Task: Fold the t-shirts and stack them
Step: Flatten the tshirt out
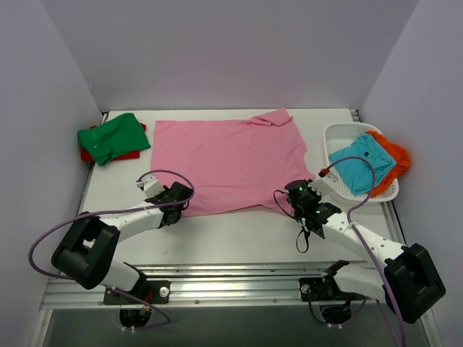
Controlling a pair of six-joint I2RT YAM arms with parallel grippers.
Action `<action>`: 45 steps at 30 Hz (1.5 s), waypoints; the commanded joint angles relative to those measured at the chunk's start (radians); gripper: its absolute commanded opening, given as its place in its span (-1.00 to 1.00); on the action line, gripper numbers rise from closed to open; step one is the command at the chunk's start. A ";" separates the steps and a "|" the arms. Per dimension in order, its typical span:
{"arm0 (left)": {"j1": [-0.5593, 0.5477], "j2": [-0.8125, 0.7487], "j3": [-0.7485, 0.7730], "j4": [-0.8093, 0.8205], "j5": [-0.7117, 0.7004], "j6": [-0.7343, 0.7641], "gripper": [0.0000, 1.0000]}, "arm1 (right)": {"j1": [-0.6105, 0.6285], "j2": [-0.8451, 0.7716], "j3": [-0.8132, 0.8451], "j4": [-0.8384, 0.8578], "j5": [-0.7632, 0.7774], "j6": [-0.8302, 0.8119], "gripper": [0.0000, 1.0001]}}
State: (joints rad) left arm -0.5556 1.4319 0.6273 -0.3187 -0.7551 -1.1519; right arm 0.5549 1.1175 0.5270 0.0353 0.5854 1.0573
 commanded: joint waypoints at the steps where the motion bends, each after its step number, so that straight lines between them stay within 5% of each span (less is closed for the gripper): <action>1: -0.009 0.028 0.029 0.024 0.006 -0.017 0.14 | -0.012 0.011 -0.010 -0.002 0.018 0.000 -1.00; 10: -0.021 0.058 0.031 0.044 0.011 -0.012 -0.20 | -0.021 0.042 -0.018 0.026 -0.001 -0.003 -1.00; 11: -0.021 0.061 0.034 0.043 0.008 -0.011 -0.28 | -0.021 0.045 -0.018 0.028 -0.002 -0.003 -1.00; 12: -0.023 0.067 0.037 0.040 0.008 -0.014 -0.64 | -0.023 0.047 -0.019 0.031 -0.002 -0.005 -1.00; 14: -0.021 0.073 0.045 0.030 0.002 -0.020 -0.95 | -0.023 0.047 -0.021 0.035 -0.004 -0.006 -1.00; 20: -0.047 0.007 0.064 -0.043 -0.052 -0.015 -0.95 | -0.023 0.022 -0.015 0.025 0.001 -0.010 -1.00; 24: -0.099 -0.184 0.089 -0.170 -0.113 -0.020 -0.95 | 0.016 -0.074 0.027 -0.070 0.033 -0.022 -1.00; 34: -0.303 -0.556 0.339 -0.512 -0.282 0.075 -0.95 | 0.312 -0.465 0.208 -0.284 0.206 -0.074 -1.00; 45: -0.385 -0.783 0.583 -0.323 -0.207 0.466 -0.95 | 0.338 -0.472 0.657 -0.232 0.010 -0.416 -1.00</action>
State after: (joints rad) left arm -0.9348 0.6857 1.1351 -0.7345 -0.9768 -0.8566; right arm 0.8856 0.6159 1.0767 -0.2481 0.6724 0.7876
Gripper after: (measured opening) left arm 0.040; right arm 0.004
